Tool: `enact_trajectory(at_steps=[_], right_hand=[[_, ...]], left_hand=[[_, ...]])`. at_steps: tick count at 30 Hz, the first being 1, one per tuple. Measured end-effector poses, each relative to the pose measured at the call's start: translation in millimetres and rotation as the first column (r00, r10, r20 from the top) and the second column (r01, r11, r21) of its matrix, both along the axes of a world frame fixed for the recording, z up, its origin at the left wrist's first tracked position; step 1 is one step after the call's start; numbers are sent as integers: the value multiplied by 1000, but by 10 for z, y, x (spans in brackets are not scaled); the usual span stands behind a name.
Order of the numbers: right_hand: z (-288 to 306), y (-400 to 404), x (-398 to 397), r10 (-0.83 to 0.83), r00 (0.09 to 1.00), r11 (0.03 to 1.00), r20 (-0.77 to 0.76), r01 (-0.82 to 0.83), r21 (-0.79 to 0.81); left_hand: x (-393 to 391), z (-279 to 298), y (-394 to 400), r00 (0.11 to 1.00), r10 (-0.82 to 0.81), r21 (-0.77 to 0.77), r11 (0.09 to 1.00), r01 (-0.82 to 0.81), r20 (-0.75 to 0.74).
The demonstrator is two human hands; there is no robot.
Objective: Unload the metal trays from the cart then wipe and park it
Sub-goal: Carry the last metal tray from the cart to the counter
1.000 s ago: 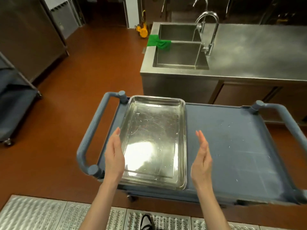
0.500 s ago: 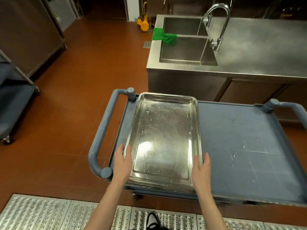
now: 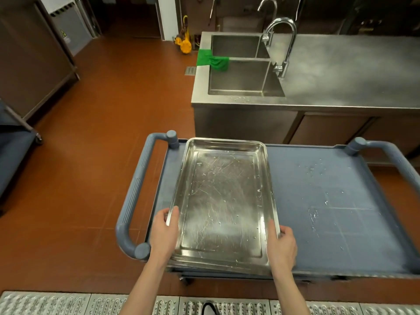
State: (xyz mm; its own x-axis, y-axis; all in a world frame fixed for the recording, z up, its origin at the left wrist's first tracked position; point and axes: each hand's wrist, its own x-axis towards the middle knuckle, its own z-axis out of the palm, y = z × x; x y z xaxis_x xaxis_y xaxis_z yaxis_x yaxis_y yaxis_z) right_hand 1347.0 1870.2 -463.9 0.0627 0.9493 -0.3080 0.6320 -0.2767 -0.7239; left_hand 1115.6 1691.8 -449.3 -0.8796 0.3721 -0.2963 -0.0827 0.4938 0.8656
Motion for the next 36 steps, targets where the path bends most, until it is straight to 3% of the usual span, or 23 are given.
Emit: enact_trajectory(at_steps=[9,20,36], right_hand=[[208,23,345,-119,987,990,-107,126,61],[759,258,1563,-325,930,923,-171,352,159],[1391,-76,3886,-646,710,672,-279,703,233]], left_hand=[[189,289,310,996,-91,21,996,91,-27],[1019,655,1226,952,-304,165,938,306,-39],[3213,1079,2083,766,-638,265,728,632,-73]])
